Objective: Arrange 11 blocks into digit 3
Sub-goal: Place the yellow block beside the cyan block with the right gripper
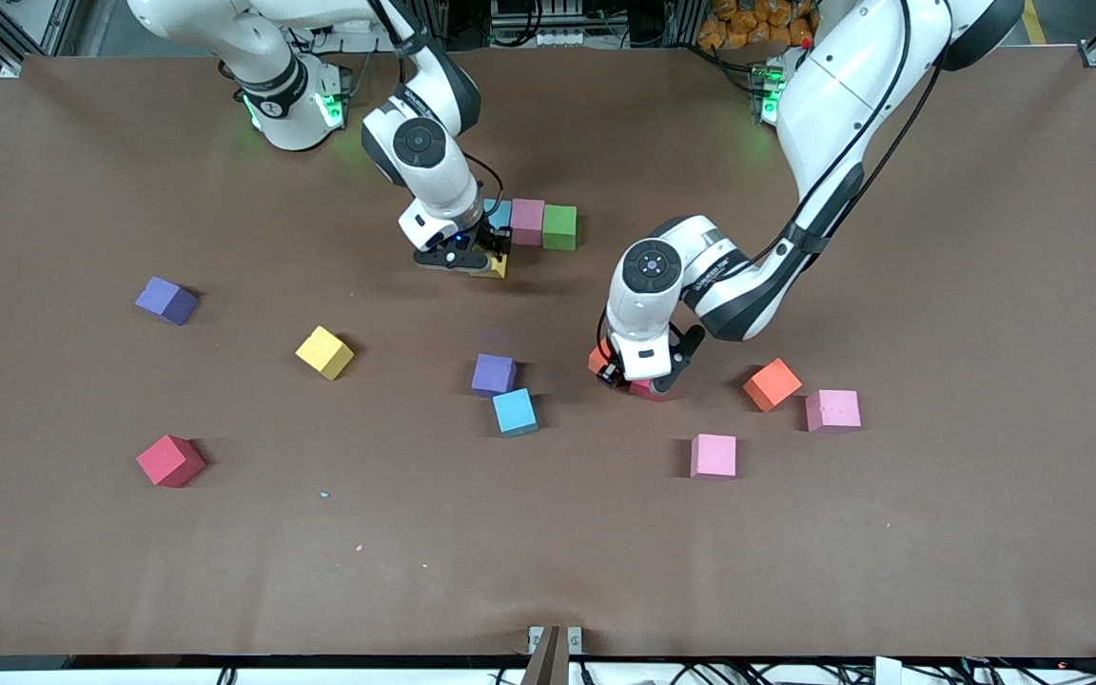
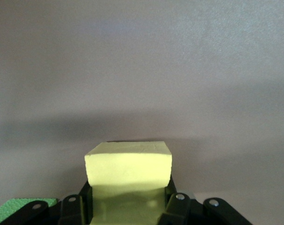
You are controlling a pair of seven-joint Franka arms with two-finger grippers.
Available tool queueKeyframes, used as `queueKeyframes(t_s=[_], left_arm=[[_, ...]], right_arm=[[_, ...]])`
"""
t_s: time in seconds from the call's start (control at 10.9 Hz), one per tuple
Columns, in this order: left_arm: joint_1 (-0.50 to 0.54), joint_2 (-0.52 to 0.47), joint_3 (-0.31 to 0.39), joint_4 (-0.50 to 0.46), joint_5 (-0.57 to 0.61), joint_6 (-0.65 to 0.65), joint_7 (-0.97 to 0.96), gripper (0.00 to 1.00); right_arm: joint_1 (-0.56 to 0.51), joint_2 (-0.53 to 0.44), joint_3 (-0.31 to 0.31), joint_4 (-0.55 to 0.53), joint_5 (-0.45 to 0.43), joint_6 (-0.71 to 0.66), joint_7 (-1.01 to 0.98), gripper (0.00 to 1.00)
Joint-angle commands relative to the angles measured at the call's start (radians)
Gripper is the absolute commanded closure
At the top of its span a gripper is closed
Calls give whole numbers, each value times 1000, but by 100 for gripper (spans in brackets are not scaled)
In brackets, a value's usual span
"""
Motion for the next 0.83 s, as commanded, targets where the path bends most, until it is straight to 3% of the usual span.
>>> queueKeyframes(t_s=[0.0,0.18,0.28,0.37,0.46,0.55,0.74], left_arm=[[5,-13,-6,2,12,2,-35,50],[8,-21,-7,2,5,-3,-50,50],[9,-27,-7,2,-10,-7,-59,50],[9,-41,-7,1,-27,-11,-61,50],[14,-48,-7,2,-56,-20,-65,50],[15,-58,-7,2,-69,-30,-82,50],[18,-78,-7,2,-69,-41,-148,50]], right_arm=[[18,-7,-4,-17,6,4,25,100],[18,-6,-4,-17,6,5,27,100],[18,-6,-4,-17,6,4,27,92],[15,-6,-6,-17,6,2,27,70],[9,-6,-4,-15,6,-10,25,14],[8,-9,-6,-15,6,-12,25,0],[1,-9,-6,-11,6,-19,24,0]])
